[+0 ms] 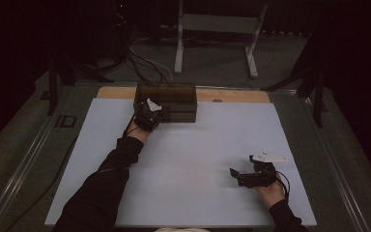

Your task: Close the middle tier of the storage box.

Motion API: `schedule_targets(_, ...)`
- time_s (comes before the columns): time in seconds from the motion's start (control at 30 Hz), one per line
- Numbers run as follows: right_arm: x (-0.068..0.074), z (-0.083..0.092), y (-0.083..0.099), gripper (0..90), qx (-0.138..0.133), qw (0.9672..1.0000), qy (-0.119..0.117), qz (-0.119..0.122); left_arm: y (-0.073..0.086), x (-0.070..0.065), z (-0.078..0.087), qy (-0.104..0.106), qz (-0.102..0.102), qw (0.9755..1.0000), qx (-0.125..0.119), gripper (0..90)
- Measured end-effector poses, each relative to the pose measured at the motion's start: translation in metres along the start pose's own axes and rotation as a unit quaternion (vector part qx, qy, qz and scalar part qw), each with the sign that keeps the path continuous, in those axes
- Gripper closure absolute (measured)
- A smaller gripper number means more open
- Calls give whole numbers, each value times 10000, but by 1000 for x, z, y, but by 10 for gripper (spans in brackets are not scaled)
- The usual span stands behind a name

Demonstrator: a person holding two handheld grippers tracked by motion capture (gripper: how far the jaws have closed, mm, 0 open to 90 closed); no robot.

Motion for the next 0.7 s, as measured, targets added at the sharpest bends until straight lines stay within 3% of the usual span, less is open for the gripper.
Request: schedule_targets(0.7, 0, -1, 0, 17, 14, 10000, -12, 13, -1, 4, -7, 14, 35, 10000, 19, 900)
Point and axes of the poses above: each handheld gripper's, and its own axes: z roughly backward along the jaws, y roughly out of its underside, x roughly to its left, the point moved 1 cm from there along -z, roughly forward along the jaws, and after that the axes turned 7 degrees about -y, right-handed, at the moved point
